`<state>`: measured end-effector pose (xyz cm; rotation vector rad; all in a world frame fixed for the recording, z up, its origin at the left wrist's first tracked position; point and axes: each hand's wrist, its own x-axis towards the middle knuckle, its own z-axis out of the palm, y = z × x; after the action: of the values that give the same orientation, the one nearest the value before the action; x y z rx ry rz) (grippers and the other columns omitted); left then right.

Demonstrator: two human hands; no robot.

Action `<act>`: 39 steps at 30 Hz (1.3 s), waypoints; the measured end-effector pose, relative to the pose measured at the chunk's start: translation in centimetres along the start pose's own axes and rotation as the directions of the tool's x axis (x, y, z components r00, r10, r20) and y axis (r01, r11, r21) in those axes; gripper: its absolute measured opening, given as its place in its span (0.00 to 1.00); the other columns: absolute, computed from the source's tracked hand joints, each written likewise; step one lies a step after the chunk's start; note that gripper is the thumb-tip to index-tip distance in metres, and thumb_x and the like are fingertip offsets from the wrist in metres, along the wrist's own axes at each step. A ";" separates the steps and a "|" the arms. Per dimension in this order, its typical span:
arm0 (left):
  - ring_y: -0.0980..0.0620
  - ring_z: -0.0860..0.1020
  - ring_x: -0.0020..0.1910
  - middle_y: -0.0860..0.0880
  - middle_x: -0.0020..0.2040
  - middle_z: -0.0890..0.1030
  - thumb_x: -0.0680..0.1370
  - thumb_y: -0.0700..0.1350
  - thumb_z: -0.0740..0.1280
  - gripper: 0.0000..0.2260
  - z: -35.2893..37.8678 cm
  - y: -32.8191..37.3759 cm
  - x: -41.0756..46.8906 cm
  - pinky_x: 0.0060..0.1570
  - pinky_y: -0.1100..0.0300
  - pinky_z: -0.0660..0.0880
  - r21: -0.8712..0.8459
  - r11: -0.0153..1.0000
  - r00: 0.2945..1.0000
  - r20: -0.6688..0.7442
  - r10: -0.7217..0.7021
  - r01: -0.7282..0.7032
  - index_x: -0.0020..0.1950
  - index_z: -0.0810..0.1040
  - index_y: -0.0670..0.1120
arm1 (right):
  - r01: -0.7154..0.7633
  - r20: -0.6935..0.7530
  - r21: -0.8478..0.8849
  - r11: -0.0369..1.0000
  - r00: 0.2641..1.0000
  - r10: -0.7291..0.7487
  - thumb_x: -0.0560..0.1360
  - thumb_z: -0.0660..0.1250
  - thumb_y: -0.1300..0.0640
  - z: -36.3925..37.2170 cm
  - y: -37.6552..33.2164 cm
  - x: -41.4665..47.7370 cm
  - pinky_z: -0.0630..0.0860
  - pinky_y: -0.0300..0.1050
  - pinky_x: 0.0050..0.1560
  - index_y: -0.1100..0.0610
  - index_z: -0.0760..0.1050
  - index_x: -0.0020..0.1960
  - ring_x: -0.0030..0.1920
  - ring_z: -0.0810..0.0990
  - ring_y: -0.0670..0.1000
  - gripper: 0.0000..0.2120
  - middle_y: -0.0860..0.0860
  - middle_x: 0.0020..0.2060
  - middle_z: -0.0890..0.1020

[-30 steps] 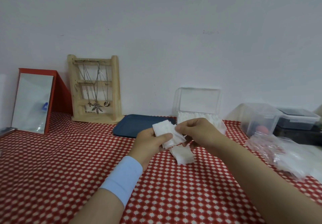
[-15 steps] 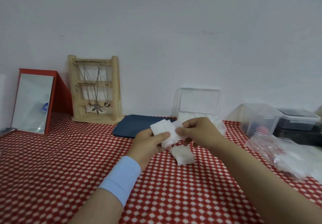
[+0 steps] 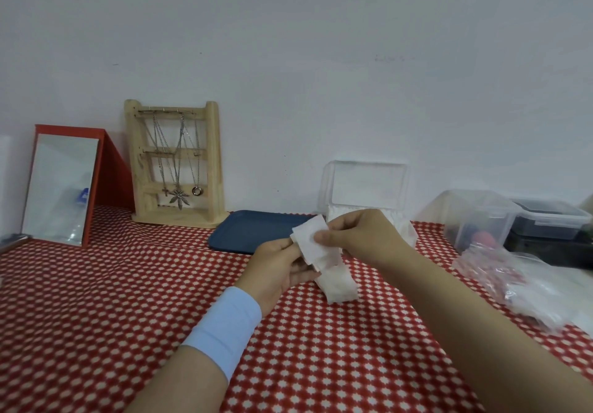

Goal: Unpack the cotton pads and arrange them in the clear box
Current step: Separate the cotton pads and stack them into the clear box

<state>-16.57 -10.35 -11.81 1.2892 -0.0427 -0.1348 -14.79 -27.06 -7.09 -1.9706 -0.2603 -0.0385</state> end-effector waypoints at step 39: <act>0.45 0.86 0.50 0.42 0.53 0.86 0.82 0.38 0.67 0.04 -0.9 -0.2 0.5 0.45 0.56 0.84 -0.074 0.997 0.973 -0.231 -0.024 0.007 0.54 0.82 0.44 | -0.156 -0.016 0.255 0.954 0.986 0.166 0.76 0.74 0.53 -2.3 1.1 0.6 0.82 0.44 0.41 0.58 0.85 0.52 0.41 0.84 0.51 0.09 0.55 0.46 0.87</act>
<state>-16.04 -9.59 -12.29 1.2256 0.1707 0.0017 -13.77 -29.46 -7.07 -1.7289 -0.0746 0.0616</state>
